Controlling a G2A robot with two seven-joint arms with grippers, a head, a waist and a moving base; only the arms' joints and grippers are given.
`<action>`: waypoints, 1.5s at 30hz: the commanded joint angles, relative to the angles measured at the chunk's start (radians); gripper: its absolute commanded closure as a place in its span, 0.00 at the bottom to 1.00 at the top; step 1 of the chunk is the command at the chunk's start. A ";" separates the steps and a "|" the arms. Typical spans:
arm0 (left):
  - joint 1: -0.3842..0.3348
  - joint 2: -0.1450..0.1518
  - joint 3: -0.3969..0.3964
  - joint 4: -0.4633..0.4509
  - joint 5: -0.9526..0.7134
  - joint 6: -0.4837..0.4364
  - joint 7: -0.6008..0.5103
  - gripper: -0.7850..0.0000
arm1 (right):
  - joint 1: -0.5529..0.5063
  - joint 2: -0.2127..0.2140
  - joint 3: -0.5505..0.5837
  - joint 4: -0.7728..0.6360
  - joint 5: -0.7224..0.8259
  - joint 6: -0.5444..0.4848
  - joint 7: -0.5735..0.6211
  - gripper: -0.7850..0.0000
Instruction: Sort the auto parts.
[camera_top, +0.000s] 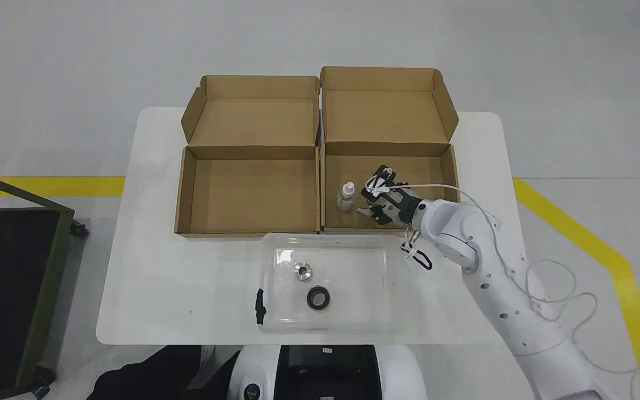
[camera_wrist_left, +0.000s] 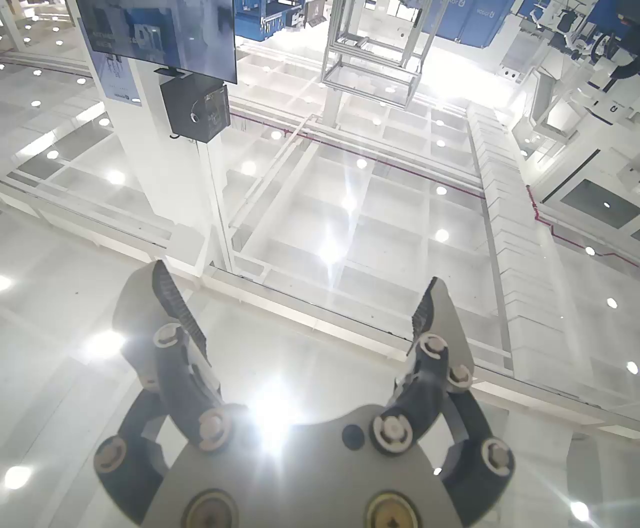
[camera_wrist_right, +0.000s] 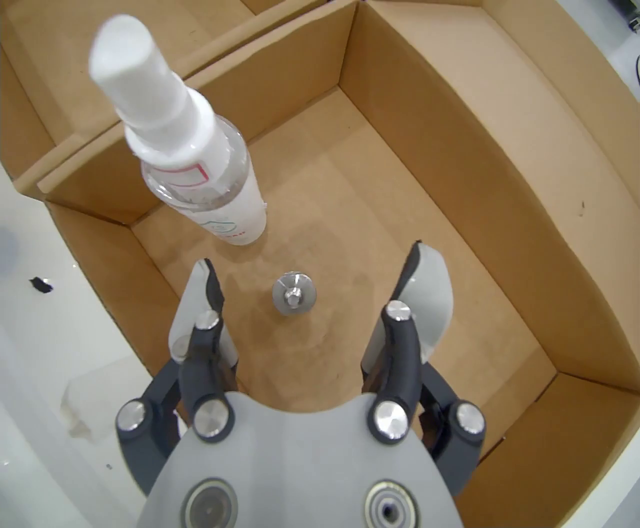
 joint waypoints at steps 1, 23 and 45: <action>0.000 0.000 0.000 0.000 0.000 0.000 0.000 0.00 | -0.029 0.005 0.018 -0.049 0.001 -0.002 -0.005 0.00; 0.000 0.000 0.000 0.000 0.000 0.000 0.000 0.00 | -0.335 0.041 -0.019 -0.548 -0.147 -0.143 -0.031 0.00; 0.000 0.000 0.000 0.000 0.000 0.000 0.000 0.00 | -0.282 0.027 -0.162 -0.387 -0.118 -0.191 0.054 0.00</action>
